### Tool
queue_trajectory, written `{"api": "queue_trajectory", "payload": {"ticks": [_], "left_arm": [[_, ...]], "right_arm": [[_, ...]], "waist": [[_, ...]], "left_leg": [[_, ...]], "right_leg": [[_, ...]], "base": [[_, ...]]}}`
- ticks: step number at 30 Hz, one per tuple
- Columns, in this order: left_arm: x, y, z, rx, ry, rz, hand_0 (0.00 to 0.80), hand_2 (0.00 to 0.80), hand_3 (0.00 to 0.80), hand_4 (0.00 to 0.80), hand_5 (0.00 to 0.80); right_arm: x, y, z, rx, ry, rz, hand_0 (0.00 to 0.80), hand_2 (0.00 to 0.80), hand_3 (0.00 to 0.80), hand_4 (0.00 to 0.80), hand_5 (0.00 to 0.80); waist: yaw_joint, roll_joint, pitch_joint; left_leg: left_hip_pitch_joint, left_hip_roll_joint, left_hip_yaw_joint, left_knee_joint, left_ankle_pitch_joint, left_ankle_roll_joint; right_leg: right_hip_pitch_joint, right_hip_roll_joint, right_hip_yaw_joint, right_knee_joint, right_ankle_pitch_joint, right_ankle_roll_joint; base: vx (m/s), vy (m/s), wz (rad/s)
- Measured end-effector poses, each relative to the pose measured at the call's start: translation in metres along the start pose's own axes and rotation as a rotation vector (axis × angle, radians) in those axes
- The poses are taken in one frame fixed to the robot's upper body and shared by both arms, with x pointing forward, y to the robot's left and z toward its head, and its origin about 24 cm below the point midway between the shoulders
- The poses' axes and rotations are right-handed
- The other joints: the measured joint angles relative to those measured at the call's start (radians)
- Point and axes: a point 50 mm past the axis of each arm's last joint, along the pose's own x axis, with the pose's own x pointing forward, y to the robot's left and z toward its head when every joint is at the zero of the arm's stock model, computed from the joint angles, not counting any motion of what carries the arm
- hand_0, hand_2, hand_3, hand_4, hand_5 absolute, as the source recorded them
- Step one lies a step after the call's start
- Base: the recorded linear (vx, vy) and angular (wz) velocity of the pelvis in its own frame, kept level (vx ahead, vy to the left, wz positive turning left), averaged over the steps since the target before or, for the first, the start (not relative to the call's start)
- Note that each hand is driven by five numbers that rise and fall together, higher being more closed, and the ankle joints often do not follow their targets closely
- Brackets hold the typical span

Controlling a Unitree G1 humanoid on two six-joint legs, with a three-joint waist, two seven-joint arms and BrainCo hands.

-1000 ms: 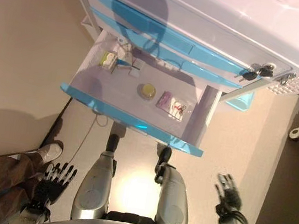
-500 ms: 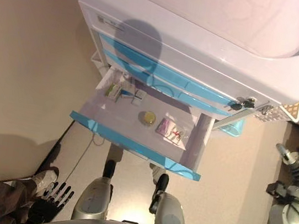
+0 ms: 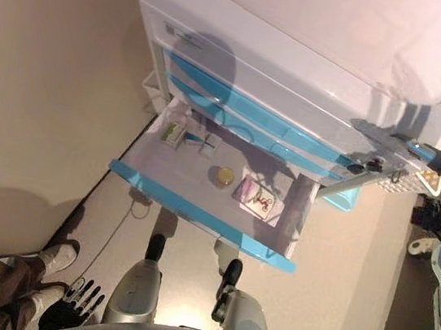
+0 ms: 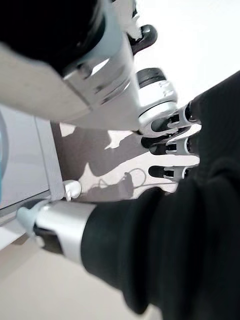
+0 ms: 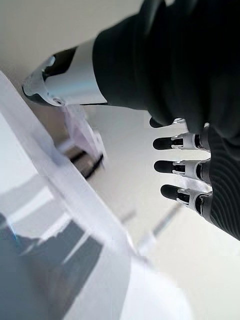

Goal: Open the drawer and pick up the medicine

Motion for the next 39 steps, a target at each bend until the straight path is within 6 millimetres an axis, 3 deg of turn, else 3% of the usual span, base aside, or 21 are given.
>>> {"api": "queue_trajectory", "payload": {"ticks": [5,21,27,39], "left_arm": [[0.003,-0.007,0.001,0.025,-0.008,-0.025,0.000,0.000,0.000,0.000,0.000],[0.009,-0.014,0.009,0.057,-0.034,-0.051,0.000,0.000,0.000,0.000,0.000],[0.013,-0.019,0.013,0.066,-0.057,-0.061,0.000,0.000,0.000,0.000,0.000],[0.023,-0.033,0.024,0.111,-0.062,-0.108,0.000,0.000,0.000,0.000,0.000]], "right_arm": [[0.000,0.017,0.008,-0.042,-0.058,0.049,0.000,0.000,0.000,0.000,0.000],[-0.001,0.057,0.042,-0.191,-0.328,0.264,0.000,0.000,0.000,0.000,0.000],[-0.008,0.066,0.053,-0.366,-0.517,0.239,0.000,0.000,0.000,0.000,0.000],[-0.015,0.091,0.061,-0.418,-0.661,0.377,0.000,0.000,0.000,0.000,0.000]], "waist": [[0.027,-0.010,0.005],[0.039,-0.031,0.035],[0.043,-0.031,0.036],[0.065,-0.035,0.053]], "left_leg": [[-0.007,-0.001,0.000,0.000,0.000,0.000],[-0.012,0.000,0.000,-0.002,0.000,0.000],[-0.016,-0.001,-0.002,-0.009,-0.001,-0.001],[-0.020,-0.001,-0.015,-0.018,-0.001,-0.003]], "right_leg": [[0.001,0.001,-0.002,-0.012,0.001,0.002],[0.001,0.002,-0.005,-0.020,0.002,0.000],[0.000,0.003,-0.009,-0.030,0.004,-0.001],[0.002,0.004,-0.029,-0.037,0.004,-0.001]], "base": [[-0.003,0.001,0.02],[0.000,0.000,0.00],[0.000,0.000,0.00],[-0.005,-0.006,0.02]]}}
